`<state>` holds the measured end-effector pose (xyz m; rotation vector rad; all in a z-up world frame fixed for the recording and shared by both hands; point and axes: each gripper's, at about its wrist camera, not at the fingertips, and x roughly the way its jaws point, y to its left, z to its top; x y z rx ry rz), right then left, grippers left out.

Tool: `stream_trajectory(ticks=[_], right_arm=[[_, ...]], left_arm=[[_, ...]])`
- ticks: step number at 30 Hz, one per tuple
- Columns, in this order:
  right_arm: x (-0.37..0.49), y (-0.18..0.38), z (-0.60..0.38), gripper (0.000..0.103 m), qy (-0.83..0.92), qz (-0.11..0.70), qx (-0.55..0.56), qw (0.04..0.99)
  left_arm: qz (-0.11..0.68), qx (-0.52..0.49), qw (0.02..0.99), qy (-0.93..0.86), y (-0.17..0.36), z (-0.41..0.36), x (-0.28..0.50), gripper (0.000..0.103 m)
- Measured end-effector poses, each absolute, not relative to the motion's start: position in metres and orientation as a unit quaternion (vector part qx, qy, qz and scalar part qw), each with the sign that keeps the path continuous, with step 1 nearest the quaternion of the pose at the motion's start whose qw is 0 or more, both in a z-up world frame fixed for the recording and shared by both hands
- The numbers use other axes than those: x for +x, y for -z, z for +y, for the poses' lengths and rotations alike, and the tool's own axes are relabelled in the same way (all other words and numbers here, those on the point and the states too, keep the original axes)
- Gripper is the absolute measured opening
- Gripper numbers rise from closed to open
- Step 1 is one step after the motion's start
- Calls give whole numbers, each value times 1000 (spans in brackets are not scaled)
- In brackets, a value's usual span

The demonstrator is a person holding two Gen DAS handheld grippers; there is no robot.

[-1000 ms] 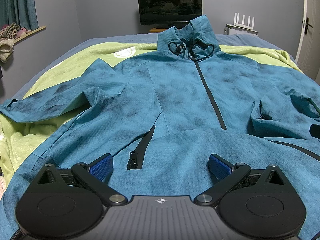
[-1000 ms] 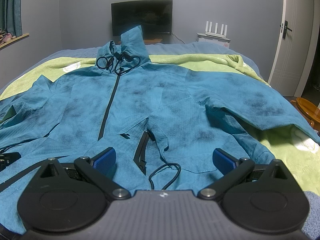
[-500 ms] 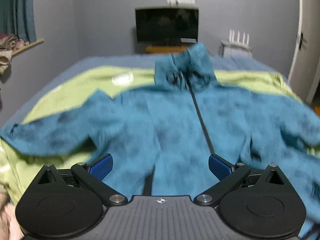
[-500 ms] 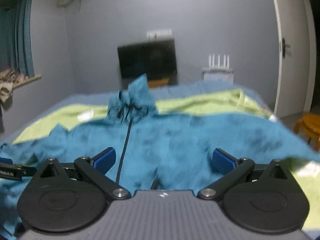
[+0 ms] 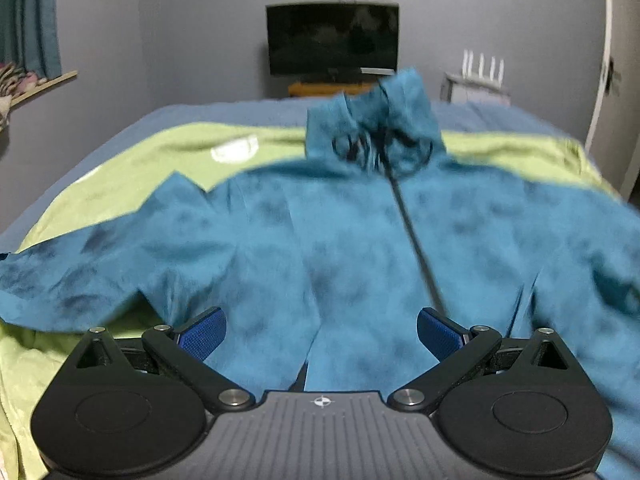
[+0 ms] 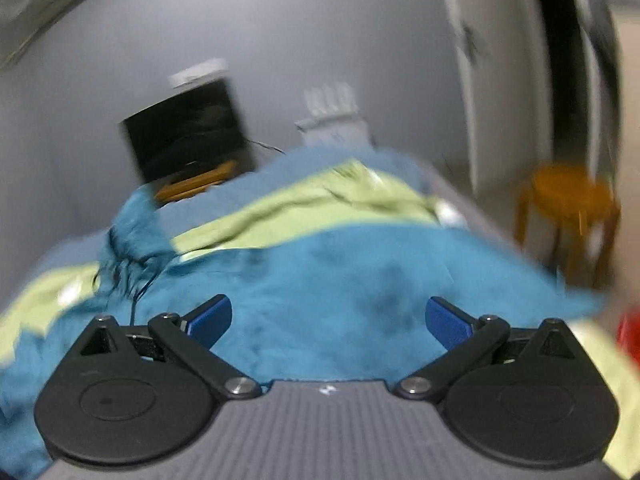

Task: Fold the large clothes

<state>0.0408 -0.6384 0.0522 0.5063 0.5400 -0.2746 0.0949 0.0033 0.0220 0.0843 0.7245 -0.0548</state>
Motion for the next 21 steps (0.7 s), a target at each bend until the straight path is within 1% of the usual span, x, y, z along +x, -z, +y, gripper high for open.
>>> stream_trajectory(ticks=[2,6,11,13,14,15,16,18,19,21], right_arm=[[47,-27,-673,103,177,286,282,898],[61,8,-719,103,234,314,308,867],[73,60,-742,102,255,308,381,834],[74,74,-752,99,257,295,419,819],[75,82,-754,93,256,284,439,813],[75,88,-756,86,255,274,454,809],[71,91,-760,82,255,262,465,806],[70,96,-769,63,267,239,474,805],[68,96,-773,61,277,228,473,805],[68,95,-782,60,301,207,471,803]], left_arm=[[367,48,929,30,-1,0,92,103],[396,59,916,33,26,-4,95,103],[401,54,914,40,36,-5,97,103],[409,51,910,36,39,-4,99,103],[412,49,909,35,40,-4,100,103],[414,44,909,35,40,-3,100,103],[414,40,909,35,40,-2,101,103],[413,35,909,36,40,-2,102,103],[413,33,910,36,40,-1,102,103],[413,33,909,36,40,-2,103,103]])
